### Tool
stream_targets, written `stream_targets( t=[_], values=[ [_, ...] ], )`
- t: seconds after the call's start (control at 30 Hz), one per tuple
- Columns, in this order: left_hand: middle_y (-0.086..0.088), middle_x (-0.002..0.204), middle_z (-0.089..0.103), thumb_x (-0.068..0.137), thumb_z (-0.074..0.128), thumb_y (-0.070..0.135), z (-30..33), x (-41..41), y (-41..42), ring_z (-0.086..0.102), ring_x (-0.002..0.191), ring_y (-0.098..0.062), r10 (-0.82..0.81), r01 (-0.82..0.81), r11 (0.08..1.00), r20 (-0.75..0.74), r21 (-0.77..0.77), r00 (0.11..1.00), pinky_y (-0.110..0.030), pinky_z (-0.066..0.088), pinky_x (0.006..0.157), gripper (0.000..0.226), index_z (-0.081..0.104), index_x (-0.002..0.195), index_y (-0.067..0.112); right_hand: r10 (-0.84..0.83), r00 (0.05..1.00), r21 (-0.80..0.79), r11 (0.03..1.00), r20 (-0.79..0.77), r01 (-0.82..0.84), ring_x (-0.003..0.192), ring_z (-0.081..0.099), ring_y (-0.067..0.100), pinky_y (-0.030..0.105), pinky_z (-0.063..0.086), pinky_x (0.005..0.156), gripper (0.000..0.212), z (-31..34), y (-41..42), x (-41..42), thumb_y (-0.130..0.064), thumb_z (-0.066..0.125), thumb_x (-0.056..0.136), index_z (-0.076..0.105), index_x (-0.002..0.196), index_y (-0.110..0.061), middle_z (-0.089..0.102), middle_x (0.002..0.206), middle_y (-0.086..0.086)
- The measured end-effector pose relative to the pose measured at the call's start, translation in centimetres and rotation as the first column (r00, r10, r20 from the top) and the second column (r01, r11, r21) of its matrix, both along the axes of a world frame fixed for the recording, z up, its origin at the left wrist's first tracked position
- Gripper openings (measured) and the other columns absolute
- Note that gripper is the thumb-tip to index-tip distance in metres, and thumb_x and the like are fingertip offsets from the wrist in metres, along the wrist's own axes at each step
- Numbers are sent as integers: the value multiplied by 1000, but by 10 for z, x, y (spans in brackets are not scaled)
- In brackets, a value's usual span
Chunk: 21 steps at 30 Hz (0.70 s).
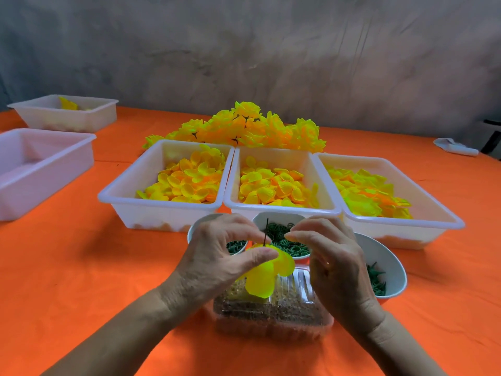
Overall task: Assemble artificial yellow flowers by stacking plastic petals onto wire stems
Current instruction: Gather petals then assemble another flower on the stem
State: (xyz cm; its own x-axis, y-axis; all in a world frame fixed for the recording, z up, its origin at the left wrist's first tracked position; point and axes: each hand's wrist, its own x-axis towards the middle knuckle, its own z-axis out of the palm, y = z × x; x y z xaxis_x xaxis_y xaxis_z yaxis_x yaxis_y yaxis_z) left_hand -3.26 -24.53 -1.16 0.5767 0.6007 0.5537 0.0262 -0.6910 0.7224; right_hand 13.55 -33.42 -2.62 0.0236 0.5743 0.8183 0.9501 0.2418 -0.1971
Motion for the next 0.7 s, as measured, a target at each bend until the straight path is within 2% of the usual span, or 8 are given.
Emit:
stream_targets(
  t=[0.07, 0.17, 0.27, 0.33, 0.4, 0.5, 0.6, 0.7],
  values=[
    [-1, 75, 68, 67, 79, 28, -5, 3, 2, 65, 78, -17, -10, 11, 999, 35, -33, 999, -40, 52, 75, 18, 74, 67, 12, -47, 998, -11, 999, -47, 46, 83, 63, 29, 38, 50, 72, 33, 5, 6, 9, 10, 48, 70, 74, 84, -6, 69, 86, 6],
    [2, 73, 66, 64, 82, 26, -9, 6, 4, 64, 74, -13, 1, 6, 995, 74, -95, 997, -34, 52, 71, 18, 70, 60, 12, -114, 949, -93, 992, -293, 90, 85, 63, 23, 24, 43, 75, 29, 16, 30, 27, 14, 61, 73, 75, 85, -8, 71, 87, 6],
    [1, 72, 66, 61, 81, 28, -11, 7, 6, 63, 73, -13, 10, 0, 991, 72, -131, 997, -32, 52, 70, 26, 71, 61, 4, -233, 866, -333, 939, -442, 82, 86, 65, 17, 21, 44, 79, 15, 27, 70, 51, 0, 68, 79, 76, 88, -10, 74, 91, 7],
    [0, 71, 66, 60, 78, 29, -10, 7, 7, 63, 71, -12, 8, 1, 989, 66, -146, 998, -30, 52, 70, 25, 72, 61, 5, -349, 865, -524, 843, -361, 121, 89, 67, 21, 28, 50, 82, 12, 30, 100, 70, -12, 71, 79, 76, 89, -8, 73, 93, 11],
    [-2, 71, 66, 62, 81, 27, -11, 7, 7, 63, 71, -12, 0, 10, 989, 63, -151, 998, -30, 53, 69, 21, 70, 59, 9, -443, 880, -707, 677, -171, 203, 84, 63, 26, 32, 49, 68, 25, 30, 127, 83, -29, 73, 80, 73, 82, -4, 69, 82, 14],
    [-3, 72, 66, 64, 84, 18, -13, 7, 8, 63, 71, -13, -15, 25, 989, 66, -147, 998, -32, 53, 69, 17, 68, 59, 16, -506, 857, -821, 444, 102, 359, 79, 52, 26, 29, 33, 54, 54, 23, 156, 87, -58, 68, 75, 45, 61, -11, 48, 69, 6],
    [-1, 72, 66, 63, 81, 24, -14, 6, 8, 64, 72, -13, -17, 27, 987, 66, -160, 998, -36, 53, 70, 16, 68, 58, 16, -520, 836, -846, 354, 177, 399, 90, 55, 28, 31, 38, 67, 60, 11, 172, 83, -66, 66, 71, 36, 61, -15, 47, 84, 7],
    [0, 72, 67, 64, 79, 26, -12, 6, 7, 64, 73, -14, -20, 28, 989, 58, -145, 998, -37, 53, 70, 16, 68, 58, 16, -559, 820, -872, 330, 127, 360, 89, 57, 30, 29, 39, 67, 50, 8, 176, 81, -51, 72, 74, 42, 63, -12, 49, 84, 8]
  ],
)
